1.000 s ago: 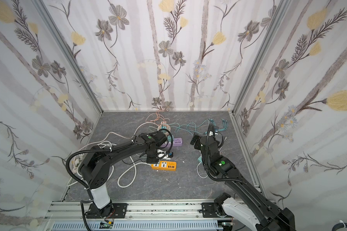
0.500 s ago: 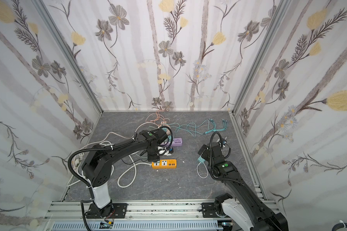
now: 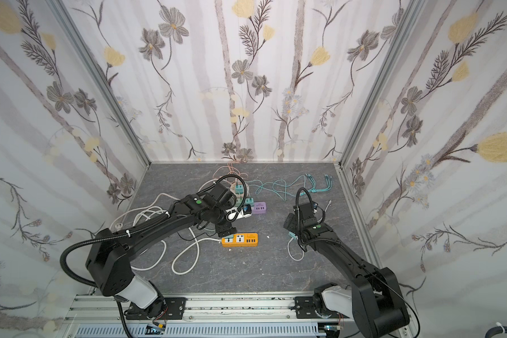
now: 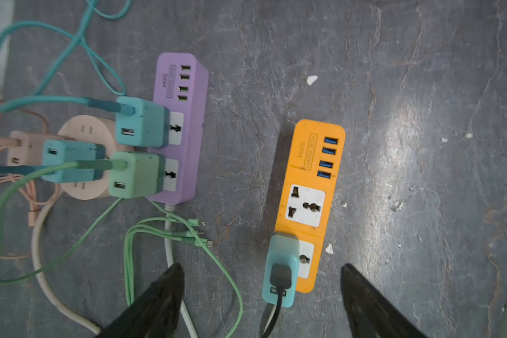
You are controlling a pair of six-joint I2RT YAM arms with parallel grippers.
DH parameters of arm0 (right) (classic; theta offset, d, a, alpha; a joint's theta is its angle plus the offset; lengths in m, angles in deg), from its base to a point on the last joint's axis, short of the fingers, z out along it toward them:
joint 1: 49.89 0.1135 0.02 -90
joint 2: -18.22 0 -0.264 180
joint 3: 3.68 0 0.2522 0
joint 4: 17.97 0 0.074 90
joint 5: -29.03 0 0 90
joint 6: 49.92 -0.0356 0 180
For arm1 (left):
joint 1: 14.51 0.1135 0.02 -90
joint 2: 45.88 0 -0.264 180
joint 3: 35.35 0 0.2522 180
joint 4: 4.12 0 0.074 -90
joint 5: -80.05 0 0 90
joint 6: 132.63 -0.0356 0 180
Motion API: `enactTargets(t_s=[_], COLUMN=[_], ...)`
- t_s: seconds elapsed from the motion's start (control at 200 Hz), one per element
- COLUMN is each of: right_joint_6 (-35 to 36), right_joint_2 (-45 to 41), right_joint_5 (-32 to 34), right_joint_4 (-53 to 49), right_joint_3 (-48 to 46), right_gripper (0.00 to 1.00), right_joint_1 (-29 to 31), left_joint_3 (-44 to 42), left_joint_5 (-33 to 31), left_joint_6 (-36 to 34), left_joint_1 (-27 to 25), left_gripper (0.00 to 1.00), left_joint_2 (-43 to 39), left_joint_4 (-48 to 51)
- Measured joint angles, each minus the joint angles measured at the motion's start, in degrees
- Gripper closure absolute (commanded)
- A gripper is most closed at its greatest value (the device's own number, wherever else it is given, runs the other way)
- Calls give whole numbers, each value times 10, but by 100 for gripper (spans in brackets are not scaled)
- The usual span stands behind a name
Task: Insert the plug
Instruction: 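Withdraw the left gripper while the right gripper moves to the white-corded teal charger, then grasp the white-corded teal charger with the right gripper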
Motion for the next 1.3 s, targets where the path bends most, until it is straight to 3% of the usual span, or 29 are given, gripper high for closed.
enactTargets(t_s=[0.155,0.25,0.32,0.41,0.704,0.944,1.104,1.299], right_joint_6=[10,10,10,9,-2,2,11,45], right_joint_2=[58,79,90,98,96,82,74,5], right_joint_5=[4,4,4,8,22,17,-3,-55], right_joint_4=[5,10,12,21,26,33,33,48], right_joint_3=[21,20,21,21,18,8,7,-7], right_gripper=[35,45,47,61,87,100,100,100], right_joint_1=[0,0,0,2,29,85,119,133], left_joint_3=[-68,-115,-127,-130,-144,-134,-124,-112], left_joint_5=[-10,-60,-92,-123,-167,-184,-191,-182], left_joint_6=[70,109,142,193,296,320,330,335], left_joint_1=[20,31,42,64,92,96,98,101], left_gripper=[0,0,0,0,0,0,0,0], left_joint_2=[-54,-83,-96,-114,-140,-140,-140,-132], left_joint_4=[-125,-204,-238,-282,-325,-307,-292,-268])
